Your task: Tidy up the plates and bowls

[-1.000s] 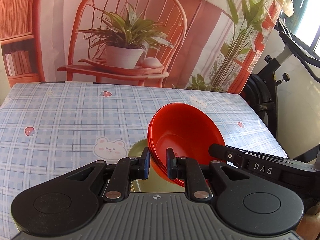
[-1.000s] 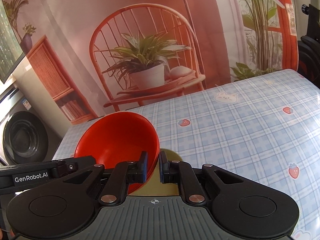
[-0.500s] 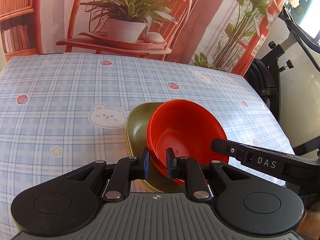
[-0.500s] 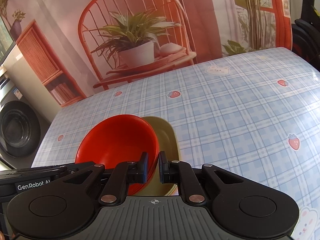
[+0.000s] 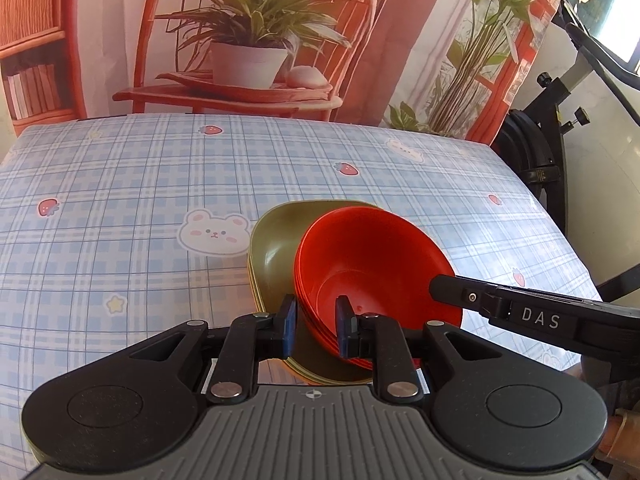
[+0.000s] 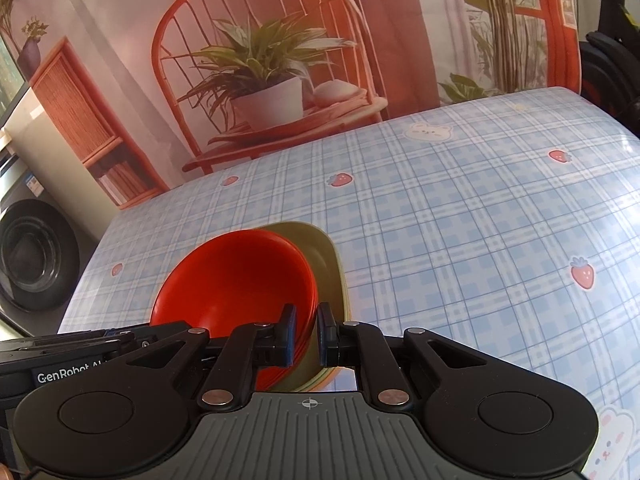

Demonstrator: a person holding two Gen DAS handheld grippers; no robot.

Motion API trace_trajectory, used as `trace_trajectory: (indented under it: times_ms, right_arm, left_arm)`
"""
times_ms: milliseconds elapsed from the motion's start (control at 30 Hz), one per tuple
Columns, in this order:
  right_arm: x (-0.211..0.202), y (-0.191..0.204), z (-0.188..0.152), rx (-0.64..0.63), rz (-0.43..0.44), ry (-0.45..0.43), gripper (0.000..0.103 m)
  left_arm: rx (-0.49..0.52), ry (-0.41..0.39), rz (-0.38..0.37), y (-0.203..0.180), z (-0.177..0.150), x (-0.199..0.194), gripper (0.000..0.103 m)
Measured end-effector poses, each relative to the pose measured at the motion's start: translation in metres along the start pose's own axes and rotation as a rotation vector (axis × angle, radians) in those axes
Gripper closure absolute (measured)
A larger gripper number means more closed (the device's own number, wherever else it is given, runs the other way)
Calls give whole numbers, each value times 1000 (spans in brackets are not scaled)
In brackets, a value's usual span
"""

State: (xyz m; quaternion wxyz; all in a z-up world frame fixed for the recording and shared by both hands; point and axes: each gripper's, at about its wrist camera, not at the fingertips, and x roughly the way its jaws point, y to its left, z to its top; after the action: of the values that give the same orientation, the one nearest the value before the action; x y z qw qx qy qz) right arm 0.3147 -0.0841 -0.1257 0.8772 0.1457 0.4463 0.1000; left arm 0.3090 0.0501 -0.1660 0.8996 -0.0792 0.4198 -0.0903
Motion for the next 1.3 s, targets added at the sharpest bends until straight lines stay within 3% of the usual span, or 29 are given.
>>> trace_trajectory:
  times_ms: [67, 267, 333, 400, 467, 533, 633, 767, 900, 1067, 1200, 1300]
  right_arm:
    - [-5, -1, 3, 2, -8, -10, 82]
    - [-36, -6, 12, -42, -43, -97, 69]
    - [-48, -6, 14, -65, -57, -125, 50]
    - [-61, -8, 15, -83, -66, -154, 43]
    - [-70, -9, 17, -100, -71, -168, 37]
    - [-81, -11, 18, -110, -60, -183, 22]
    - [-98, -12, 17, -126, -75, -210, 5]
    - [-120, -8, 12, -157, -111, -257, 2]
    - [-150, -6, 9, -153, -105, -308, 0]
    - [-192, 4, 4, -174, -83, -363, 0]
    - [-225, 12, -1, -184, -81, -404, 0]
    - [-246, 18, -4, -187, -81, -431, 0]
  left_arm:
    - [-3, -8, -1, 1, 0, -5, 60]
    - [22, -91, 19, 0, -1, -33, 46]
    - [41, -133, 52, -3, 0, -48, 37]
    - [60, -175, 74, -7, 0, -62, 29]
    - [72, -207, 57, -7, 0, -73, 13]
    - [66, -234, 37, -7, 0, -85, 7]
    - [81, -260, 68, -13, -3, -97, 0]
    - [104, -295, 75, -25, -10, -119, 0]
    - [115, -342, 138, -37, -16, -144, 0]
    - [106, -430, 126, -49, -23, -187, 0]
    - [166, -494, 255, -78, -34, -216, 0]
    - [181, -524, 263, -90, -40, -238, 0]
